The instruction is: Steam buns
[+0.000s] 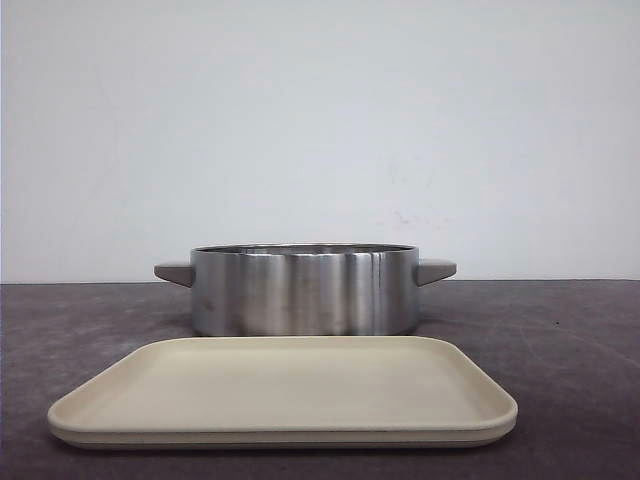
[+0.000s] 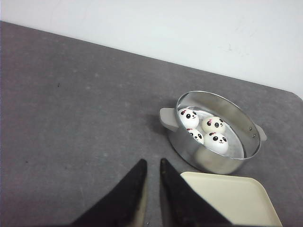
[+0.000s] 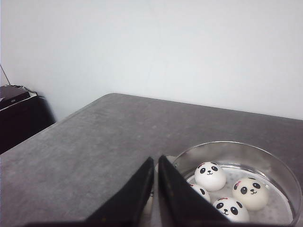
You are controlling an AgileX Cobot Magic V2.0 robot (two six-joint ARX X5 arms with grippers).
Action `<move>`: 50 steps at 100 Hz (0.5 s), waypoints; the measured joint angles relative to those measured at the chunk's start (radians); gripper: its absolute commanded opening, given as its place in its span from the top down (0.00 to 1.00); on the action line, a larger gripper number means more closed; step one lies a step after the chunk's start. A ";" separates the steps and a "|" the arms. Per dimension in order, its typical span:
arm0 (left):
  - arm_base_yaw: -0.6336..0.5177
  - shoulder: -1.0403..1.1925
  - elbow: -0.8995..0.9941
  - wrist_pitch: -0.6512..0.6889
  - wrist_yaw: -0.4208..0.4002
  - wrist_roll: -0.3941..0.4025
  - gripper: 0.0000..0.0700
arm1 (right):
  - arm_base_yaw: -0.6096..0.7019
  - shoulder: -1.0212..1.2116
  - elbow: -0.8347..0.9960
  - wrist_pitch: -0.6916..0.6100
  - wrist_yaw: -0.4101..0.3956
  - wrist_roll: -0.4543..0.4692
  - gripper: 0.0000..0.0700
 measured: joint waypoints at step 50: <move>0.000 0.000 0.000 -0.006 0.000 -0.008 1.00 | -0.008 -0.002 0.000 0.000 0.000 0.000 0.99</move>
